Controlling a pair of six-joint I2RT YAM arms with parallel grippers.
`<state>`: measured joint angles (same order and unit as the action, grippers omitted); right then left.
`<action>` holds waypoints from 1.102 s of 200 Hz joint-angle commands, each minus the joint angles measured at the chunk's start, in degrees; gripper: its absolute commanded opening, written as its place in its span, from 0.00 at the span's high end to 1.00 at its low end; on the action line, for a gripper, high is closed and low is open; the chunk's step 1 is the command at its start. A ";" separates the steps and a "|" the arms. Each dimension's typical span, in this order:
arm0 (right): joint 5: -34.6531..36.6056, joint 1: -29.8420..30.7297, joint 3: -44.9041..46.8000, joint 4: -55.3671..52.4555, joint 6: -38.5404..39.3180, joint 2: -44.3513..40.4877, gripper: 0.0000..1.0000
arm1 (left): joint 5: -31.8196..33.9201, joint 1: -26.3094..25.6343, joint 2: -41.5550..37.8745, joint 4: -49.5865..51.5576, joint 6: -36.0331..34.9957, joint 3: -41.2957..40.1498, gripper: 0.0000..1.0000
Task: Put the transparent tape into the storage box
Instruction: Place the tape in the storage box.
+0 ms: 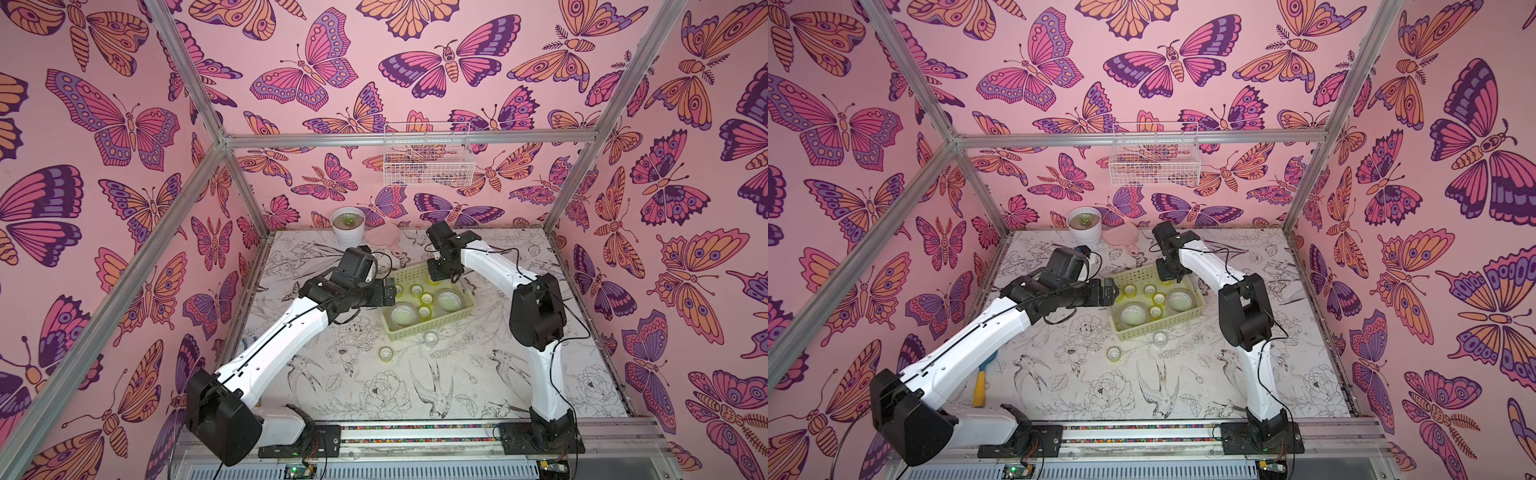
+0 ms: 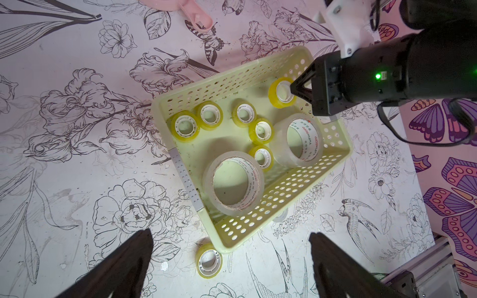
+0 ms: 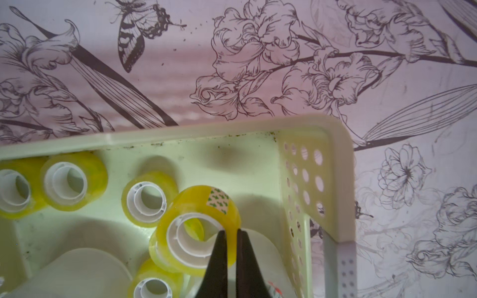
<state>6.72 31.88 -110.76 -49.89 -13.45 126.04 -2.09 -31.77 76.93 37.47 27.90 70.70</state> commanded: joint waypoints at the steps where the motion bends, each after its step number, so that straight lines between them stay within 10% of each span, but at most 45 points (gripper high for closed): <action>1: 0.01 -0.76 -2.27 0.18 -0.57 2.73 0.98 | 0.77 0.72 -1.41 0.07 -0.21 -0.91 0.00; 109: -8.03 1.06 -8.24 2.17 -3.94 10.63 0.91 | 1.38 1.36 -3.45 0.57 0.66 -2.97 0.00; 163: -7.11 1.10 -8.30 1.44 -3.69 6.95 0.61 | 0.99 1.43 -5.73 0.55 1.02 -3.47 0.00; 220: -6.71 1.14 -2.17 2.25 -4.00 -3.59 0.53 | 0.25 1.37 -5.84 0.47 1.28 -3.68 0.00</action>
<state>-0.45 32.80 -115.24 -47.57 -16.71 129.71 -1.69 -30.65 71.70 37.69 28.97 67.96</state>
